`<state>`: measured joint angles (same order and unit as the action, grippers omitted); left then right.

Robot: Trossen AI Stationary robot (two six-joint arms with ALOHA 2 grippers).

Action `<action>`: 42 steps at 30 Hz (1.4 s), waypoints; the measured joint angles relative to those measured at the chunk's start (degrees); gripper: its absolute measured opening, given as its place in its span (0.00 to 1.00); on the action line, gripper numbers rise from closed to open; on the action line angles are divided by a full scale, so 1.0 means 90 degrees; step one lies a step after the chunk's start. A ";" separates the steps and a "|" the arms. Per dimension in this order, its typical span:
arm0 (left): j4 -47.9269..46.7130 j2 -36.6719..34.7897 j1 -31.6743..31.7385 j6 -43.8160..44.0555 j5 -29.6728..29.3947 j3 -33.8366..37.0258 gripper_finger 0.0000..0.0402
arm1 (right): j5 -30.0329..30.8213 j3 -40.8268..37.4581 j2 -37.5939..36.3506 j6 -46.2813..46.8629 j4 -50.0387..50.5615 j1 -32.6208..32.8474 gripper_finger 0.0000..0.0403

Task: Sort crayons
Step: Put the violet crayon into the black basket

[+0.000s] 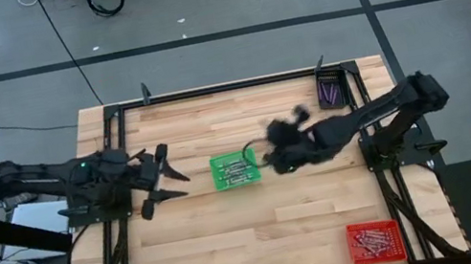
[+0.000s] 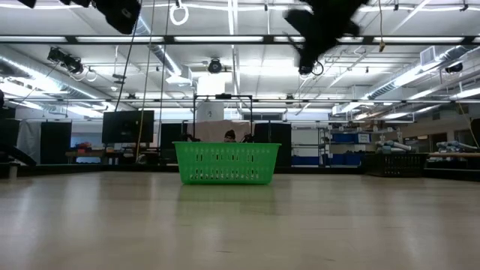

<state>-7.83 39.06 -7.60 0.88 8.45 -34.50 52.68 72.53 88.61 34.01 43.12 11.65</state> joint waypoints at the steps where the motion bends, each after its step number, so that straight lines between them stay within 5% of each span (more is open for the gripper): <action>1: -0.0149 -0.0095 -0.0076 0.0077 -0.0040 0.0000 0.46 | 0.0132 0.0000 -0.0113 0.0748 0.0931 -0.0107 0.08; 5: -0.0493 -0.0216 -0.0405 0.0175 -0.0328 0.0024 0.46 | 0.0208 -0.0050 -0.0394 0.3854 0.4338 -0.0800 0.08; 8: -0.0489 -0.0170 -0.0652 0.0163 -0.0472 0.0024 0.46 | 0.0158 -0.0423 -0.0569 0.5183 0.5160 -0.1527 0.08; 21: -0.0576 -0.0094 -0.1716 0.0503 -0.0838 0.0024 0.46 | -0.1146 -0.2834 -0.0685 0.1800 0.0932 -0.5145 0.08; 26: -0.0576 -0.0092 -0.1865 0.0557 -0.0837 0.0024 0.46 | -0.1799 -0.3060 -0.0684 0.0748 -0.0276 -0.5870 0.08; 34: -0.0543 -0.0092 -0.1865 0.0559 -0.0838 0.0024 0.46 | -0.2826 -0.3296 -0.0534 0.0555 -0.0866 -0.6613 0.09; 42: -0.0397 -0.0094 -0.1864 0.0668 -0.0838 0.0024 0.46 | -0.2769 -0.3332 0.0178 0.0528 -0.1256 -0.6685 0.12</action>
<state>-11.40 38.22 -24.37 6.89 0.91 -34.28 27.76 42.54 90.21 38.76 31.82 -48.51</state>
